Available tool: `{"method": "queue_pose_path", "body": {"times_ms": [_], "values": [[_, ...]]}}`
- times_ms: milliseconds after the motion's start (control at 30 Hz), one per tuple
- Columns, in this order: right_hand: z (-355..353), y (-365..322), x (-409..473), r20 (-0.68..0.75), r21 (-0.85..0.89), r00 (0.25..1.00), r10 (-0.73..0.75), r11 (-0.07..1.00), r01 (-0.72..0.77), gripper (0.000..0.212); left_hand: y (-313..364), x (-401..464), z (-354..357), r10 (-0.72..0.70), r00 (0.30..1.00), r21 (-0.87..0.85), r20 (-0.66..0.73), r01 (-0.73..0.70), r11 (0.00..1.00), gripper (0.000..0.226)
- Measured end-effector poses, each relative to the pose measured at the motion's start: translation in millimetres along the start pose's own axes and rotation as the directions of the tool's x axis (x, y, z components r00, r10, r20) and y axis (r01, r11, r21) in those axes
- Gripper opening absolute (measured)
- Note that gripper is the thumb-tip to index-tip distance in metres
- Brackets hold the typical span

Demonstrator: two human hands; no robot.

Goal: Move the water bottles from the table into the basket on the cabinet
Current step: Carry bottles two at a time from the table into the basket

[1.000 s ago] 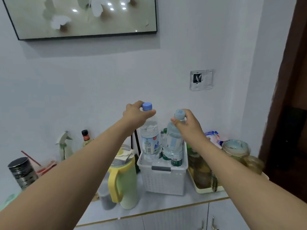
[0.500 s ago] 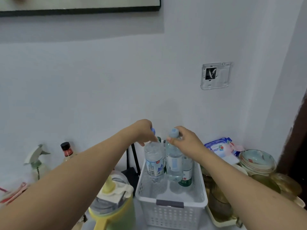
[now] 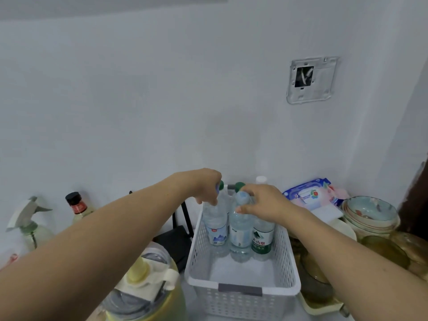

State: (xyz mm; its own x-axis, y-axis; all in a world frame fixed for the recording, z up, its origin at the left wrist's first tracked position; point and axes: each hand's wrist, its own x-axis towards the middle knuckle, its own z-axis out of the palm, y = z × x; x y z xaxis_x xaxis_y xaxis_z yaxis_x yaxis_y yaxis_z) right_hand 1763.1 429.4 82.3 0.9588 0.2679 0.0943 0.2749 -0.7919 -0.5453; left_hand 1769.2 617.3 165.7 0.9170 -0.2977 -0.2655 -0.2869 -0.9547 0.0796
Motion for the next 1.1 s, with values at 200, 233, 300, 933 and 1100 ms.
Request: {"method": "queue_pose_path", "body": {"times_ms": [200,233,300,933,1100], "values": [[7.1,9.8,3.7,0.017,-0.229,0.997,-0.072,0.971,0.074,0.049,-2.2,16.6,15.4,0.041,0.998,0.049,0.043,-0.043,0.998,0.022],[7.7,10.3,4.3,0.018,-0.259,0.996,-0.086,0.962,0.088,0.05,-3.2,18.8,17.8,0.046,0.998,0.056,0.05,-0.049,0.997,0.022],[7.6,10.1,4.6,0.015,-0.276,0.996,-0.093,0.957,0.093,0.052,-5.1,22.1,20.9,0.055,0.997,0.074,0.058,-0.06,0.996,0.023],[16.1,-0.5,2.5,0.144,-0.541,0.979,-0.145,0.817,0.2,0.066,-5.3,33.4,29.1,0.036,0.988,0.092,0.152,-0.05,0.994,0.03],[23.4,3.0,-4.9,0.098,-0.579,0.986,-0.134,0.798,0.166,0.083,-6.6,31.5,29.7,0.063,0.99,0.099,0.126,-0.075,0.992,0.033]]}}
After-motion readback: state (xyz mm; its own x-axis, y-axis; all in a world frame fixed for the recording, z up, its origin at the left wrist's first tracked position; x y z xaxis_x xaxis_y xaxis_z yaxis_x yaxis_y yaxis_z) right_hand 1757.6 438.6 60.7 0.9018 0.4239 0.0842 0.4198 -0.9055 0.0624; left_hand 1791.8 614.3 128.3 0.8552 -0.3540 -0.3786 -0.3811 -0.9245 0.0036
